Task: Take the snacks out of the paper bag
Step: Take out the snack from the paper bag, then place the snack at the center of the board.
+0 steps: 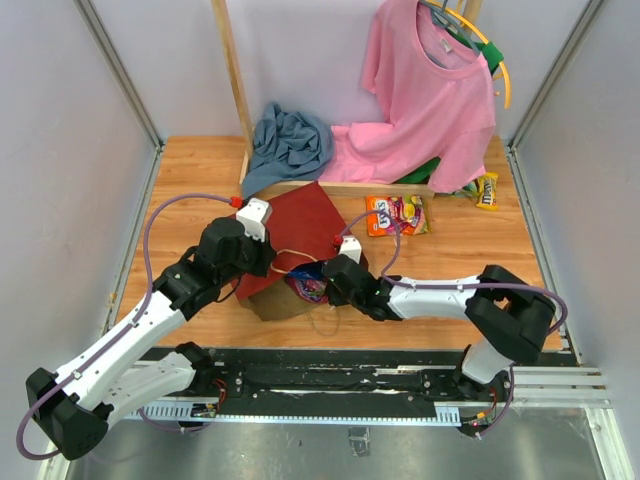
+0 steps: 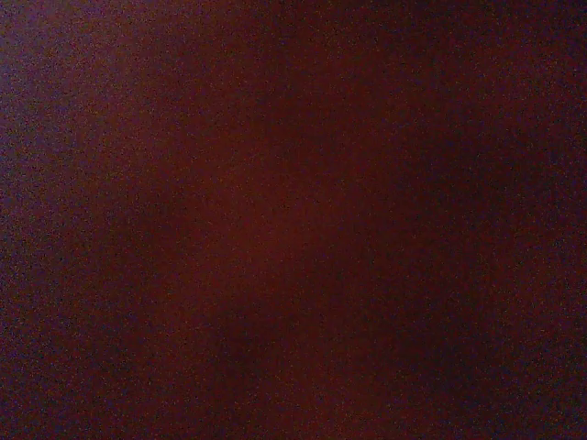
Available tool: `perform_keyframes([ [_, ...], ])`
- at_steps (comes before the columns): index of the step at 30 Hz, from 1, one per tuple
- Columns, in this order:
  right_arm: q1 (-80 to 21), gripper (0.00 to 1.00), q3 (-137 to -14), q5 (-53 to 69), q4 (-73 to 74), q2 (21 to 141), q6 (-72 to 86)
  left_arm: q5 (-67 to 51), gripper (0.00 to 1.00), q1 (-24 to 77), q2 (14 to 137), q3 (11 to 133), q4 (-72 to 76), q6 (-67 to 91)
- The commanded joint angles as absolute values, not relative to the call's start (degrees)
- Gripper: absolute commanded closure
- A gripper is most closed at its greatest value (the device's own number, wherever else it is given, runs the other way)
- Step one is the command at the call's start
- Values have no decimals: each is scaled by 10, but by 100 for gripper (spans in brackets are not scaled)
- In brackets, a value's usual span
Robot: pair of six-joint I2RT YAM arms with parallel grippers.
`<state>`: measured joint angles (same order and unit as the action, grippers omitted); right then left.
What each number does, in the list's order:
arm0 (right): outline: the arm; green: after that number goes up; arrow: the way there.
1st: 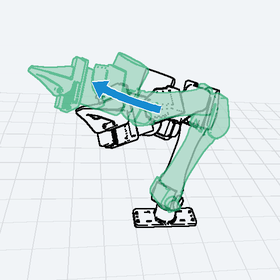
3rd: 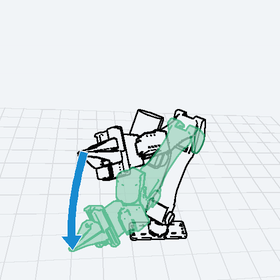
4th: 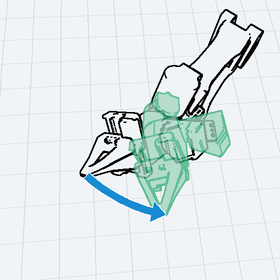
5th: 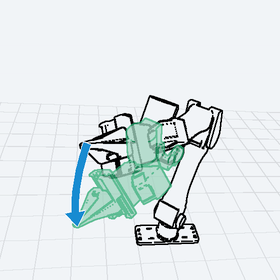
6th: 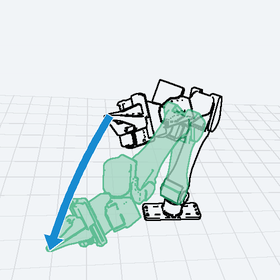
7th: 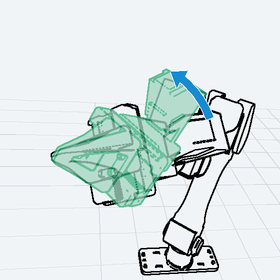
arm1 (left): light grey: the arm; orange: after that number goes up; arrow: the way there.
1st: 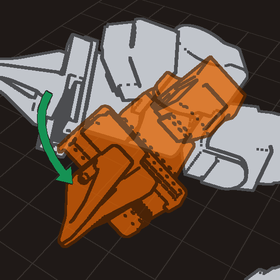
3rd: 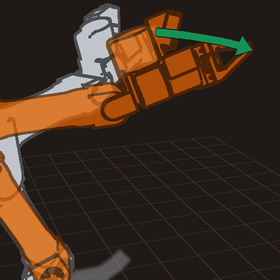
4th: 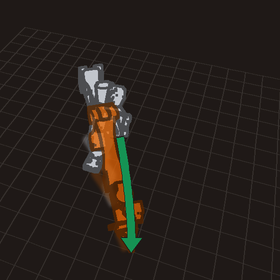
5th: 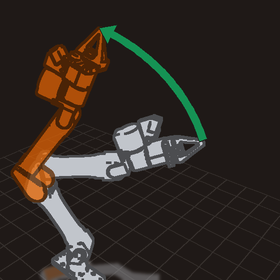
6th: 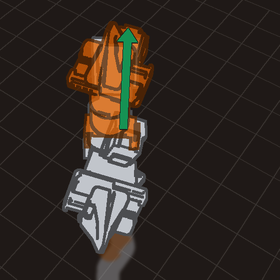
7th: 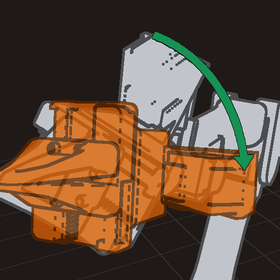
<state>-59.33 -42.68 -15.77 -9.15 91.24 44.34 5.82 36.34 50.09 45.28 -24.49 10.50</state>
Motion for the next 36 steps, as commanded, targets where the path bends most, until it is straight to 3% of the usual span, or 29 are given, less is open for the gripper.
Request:
perform_keyframes([
  [1,-590,99,-420,-149,-80,879,428,55,88,357,493,448,-233,102],
  [9,-614,99,-382,-31,-64,757,477,57,88,355,496,449,-234,103],
  [16,-698,99,-405,-56,89,640,493,61,88,352,496,450,-236,102],
  [25,-697,99,-431,-343,299,402,443,66,87,347,498,451,-237,102],
  [29,-611,99,-452,-362,325,362,394,65,87,344,501,452,-237,102],
  [36,-292,99,-484,-189,288,394,271,63,87,342,507,451,-237,102],
])
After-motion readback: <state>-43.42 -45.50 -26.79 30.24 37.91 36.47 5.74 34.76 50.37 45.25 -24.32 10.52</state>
